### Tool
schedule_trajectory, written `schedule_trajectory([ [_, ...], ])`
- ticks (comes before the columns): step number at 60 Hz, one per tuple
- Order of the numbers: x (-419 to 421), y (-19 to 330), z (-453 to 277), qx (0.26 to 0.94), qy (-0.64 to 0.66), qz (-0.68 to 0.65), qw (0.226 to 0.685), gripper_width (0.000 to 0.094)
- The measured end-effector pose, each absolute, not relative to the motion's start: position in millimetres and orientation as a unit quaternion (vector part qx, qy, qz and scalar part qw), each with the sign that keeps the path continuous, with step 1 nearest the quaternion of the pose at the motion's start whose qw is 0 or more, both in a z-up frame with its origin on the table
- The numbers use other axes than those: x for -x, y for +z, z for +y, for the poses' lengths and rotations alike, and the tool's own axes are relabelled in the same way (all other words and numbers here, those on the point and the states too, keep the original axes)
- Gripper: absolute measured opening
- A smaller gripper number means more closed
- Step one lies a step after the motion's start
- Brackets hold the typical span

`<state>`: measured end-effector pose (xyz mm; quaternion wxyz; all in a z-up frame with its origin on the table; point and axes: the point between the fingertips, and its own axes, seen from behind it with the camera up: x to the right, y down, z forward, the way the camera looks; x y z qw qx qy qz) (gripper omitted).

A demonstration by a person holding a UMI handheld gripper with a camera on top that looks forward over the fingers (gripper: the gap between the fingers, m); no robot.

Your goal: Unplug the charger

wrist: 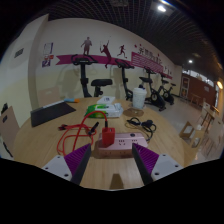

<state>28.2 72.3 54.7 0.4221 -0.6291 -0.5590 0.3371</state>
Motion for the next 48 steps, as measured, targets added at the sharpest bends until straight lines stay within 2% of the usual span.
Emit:
schedule_trajectory([
  [27,52.2,33.7,73.0,0.622,0.358,-0.565,0.407,0.0859],
  [32,57.4,28.8,71.9,0.620,0.359,-0.569,0.404,0.0824],
  [35,60.2,22.8,65.7,0.612,0.358,-0.583,0.396,0.0504],
  [37,62.9,27.0,75.5,0.599,0.347,-0.584,0.424,0.0291],
  [41,63.4,24.0,73.9,0.602,0.343,-0.586,0.420,0.0189],
  [45,62.8,27.1,73.1,0.620,0.351,-0.578,0.397,0.0166],
  [47,66.4,40.6,71.5,0.622,0.369,-0.565,0.397,0.0166],
  [48,69.7,65.2,76.5,0.613,0.384,-0.553,0.415,0.0164],
])
